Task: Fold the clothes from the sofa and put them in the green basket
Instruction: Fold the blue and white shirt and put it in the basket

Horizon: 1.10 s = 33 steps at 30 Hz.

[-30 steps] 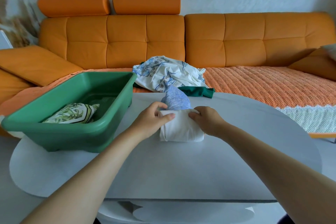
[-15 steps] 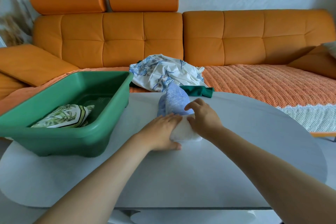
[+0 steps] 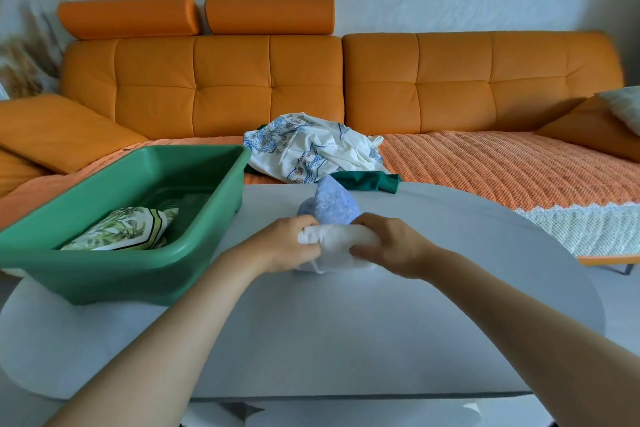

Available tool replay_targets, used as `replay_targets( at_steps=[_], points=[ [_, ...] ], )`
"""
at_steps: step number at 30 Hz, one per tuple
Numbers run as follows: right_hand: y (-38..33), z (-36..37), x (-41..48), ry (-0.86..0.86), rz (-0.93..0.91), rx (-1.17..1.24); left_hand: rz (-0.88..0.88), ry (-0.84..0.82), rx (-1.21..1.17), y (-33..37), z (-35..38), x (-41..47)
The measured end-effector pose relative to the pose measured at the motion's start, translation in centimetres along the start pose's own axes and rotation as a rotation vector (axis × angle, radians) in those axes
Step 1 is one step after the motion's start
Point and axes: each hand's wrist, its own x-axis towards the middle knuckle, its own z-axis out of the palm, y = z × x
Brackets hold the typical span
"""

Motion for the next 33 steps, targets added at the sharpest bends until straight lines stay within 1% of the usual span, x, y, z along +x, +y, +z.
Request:
replay_targets(
  at_steps=[3,5,7,8,9,10,11,12,13,14,15,16,18,20,21,25,27,29,30,32,33],
  points=[
    [-0.1,-0.2,0.1,0.121,0.094,0.164,-0.076,0.017,-0.187,0.4,-0.2,-0.5],
    [-0.2,0.2,0.3,0.16,0.154,0.195,-0.123,0.039,-0.237,0.7,-0.2,-0.7],
    [-0.3,0.6,0.6,0.175,0.166,0.091,-0.162,0.037,-0.146,0.9,0.1,-0.6],
    [-0.4,0.7,0.6,0.186,0.157,0.011,-0.163,0.061,-0.034,0.9,0.3,-0.7],
    [-0.4,0.8,0.7,0.206,0.136,-0.077,-0.142,0.128,0.103,0.9,0.5,-0.6],
    [-0.5,0.8,0.8,0.237,0.103,-0.17,-0.078,0.229,0.228,0.9,0.6,-0.6],
    [-0.7,0.7,1.0,0.271,0.059,-0.262,0.037,0.335,0.314,1.1,0.8,-0.5],
    [-0.8,0.7,1.2,0.294,0.01,-0.339,0.181,0.406,0.358,1.6,0.9,-0.5],
    [-1.1,0.7,1.4,0.301,-0.042,-0.399,0.313,0.431,0.379,2.1,1.1,-0.5],
    [-1.3,0.8,1.6,0.285,-0.096,-0.449,0.416,0.424,0.387,2.6,1.4,-0.4],
    [-1.3,1.0,1.8,0.258,-0.148,-0.487,0.466,0.396,0.382,3.0,2.0,-0.4],
    [-1.3,1.2,1.9,0.222,-0.188,-0.505,0.465,0.364,0.362,3.2,2.5,-0.3],
    [-1.0,1.8,1.8,0.158,-0.195,-0.417,0.385,0.27,0.358,2.5,3.5,-0.1],
    [-0.3,2.1,1.5,0.106,-0.185,-0.334,0.305,0.114,0.454,0.7,3.7,0.1],
    [0.1,2.1,1.4,0.075,-0.187,-0.335,0.268,0.05,0.476,-0.1,3.5,0.2],
    [0.7,2.3,1.7,0.002,-0.181,-0.387,0.226,-0.009,0.572,-2.0,2.8,0.5],
    [0.8,2.4,2.0,-0.02,-0.164,-0.373,0.199,-0.045,0.59,-2.3,2.8,0.5],
    [0.9,2.3,2.1,-0.039,-0.159,-0.336,0.18,-0.017,0.575,-2.6,2.6,0.4],
    [1.0,2.2,2.1,-0.063,-0.151,-0.326,0.211,0.046,0.59,-2.6,2.4,0.4],
    [1.0,2.1,2.0,-0.131,-0.131,-0.318,0.332,0.186,0.609,-2.1,2.2,0.4],
    [1.0,2.1,1.9,-0.145,-0.129,-0.318,0.372,0.209,0.578,-1.8,2.2,0.5]
  ],
)
